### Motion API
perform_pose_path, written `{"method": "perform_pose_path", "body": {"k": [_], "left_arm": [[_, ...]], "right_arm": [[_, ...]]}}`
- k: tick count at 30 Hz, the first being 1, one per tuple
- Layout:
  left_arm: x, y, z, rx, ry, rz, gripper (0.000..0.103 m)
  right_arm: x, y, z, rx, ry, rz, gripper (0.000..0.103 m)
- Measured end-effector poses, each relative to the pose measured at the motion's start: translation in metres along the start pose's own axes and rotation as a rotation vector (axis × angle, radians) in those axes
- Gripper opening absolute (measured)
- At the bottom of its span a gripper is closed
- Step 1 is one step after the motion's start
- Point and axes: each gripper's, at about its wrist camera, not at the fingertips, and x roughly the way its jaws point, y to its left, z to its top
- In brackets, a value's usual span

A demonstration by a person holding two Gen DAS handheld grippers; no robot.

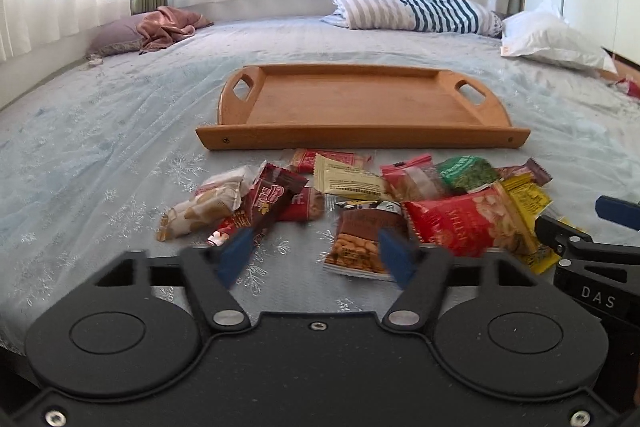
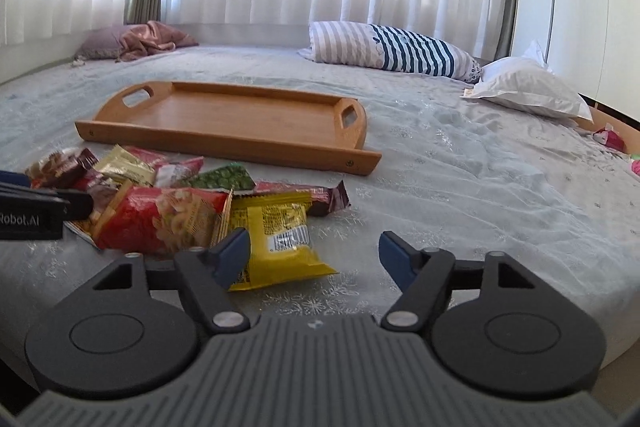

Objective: Organize snacks
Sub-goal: 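Grasp the brown almond bag with the left tool while the right tool grasps the yellow packet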

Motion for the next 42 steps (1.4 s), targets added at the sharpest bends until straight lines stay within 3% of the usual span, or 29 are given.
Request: {"method": "perform_pose_path", "body": {"k": [5,9,17,21,23,24,27,30,35,42], "left_arm": [[0.006,-0.01,0.001,0.045,0.014,-0.06,0.055],[0.012,-0.019,0.002,0.062,0.011,-0.065,0.053],[0.031,-0.008,0.003,-0.046,0.067,-0.136,0.055],[0.036,-0.002,0.003,-0.069,0.058,-0.122,0.064],[0.036,-0.001,0.005,-0.074,0.061,-0.118,0.059],[0.036,-0.001,0.005,-0.073,0.061,-0.121,0.05],[0.032,-0.001,0.007,-0.059,0.064,-0.124,0.043],[0.022,0.001,0.01,-0.064,0.066,-0.136,0.043],[0.009,0.01,0.011,-0.075,0.052,-0.094,0.043],[0.012,0.016,0.004,-0.084,0.083,-0.077,0.044]], "right_arm": [[0.004,0.007,0.002,-0.023,-0.004,0.032,0.081],[0.011,0.009,0.005,-0.008,-0.002,0.043,0.081],[0.016,0.0,0.004,0.041,0.012,0.073,0.081],[0.013,-0.001,0.002,0.022,0.006,0.067,0.081],[0.011,-0.001,0.001,0.008,0.002,0.064,0.082],[0.011,-0.001,0.001,0.003,0.0,0.063,0.082],[0.008,0.001,0.0,-0.013,-0.002,0.067,0.083],[0.009,0.004,0.001,-0.017,-0.002,0.08,0.083],[0.019,0.016,0.001,-0.024,0.028,0.108,0.083],[0.021,0.021,0.001,-0.024,0.026,0.106,0.083]]}}
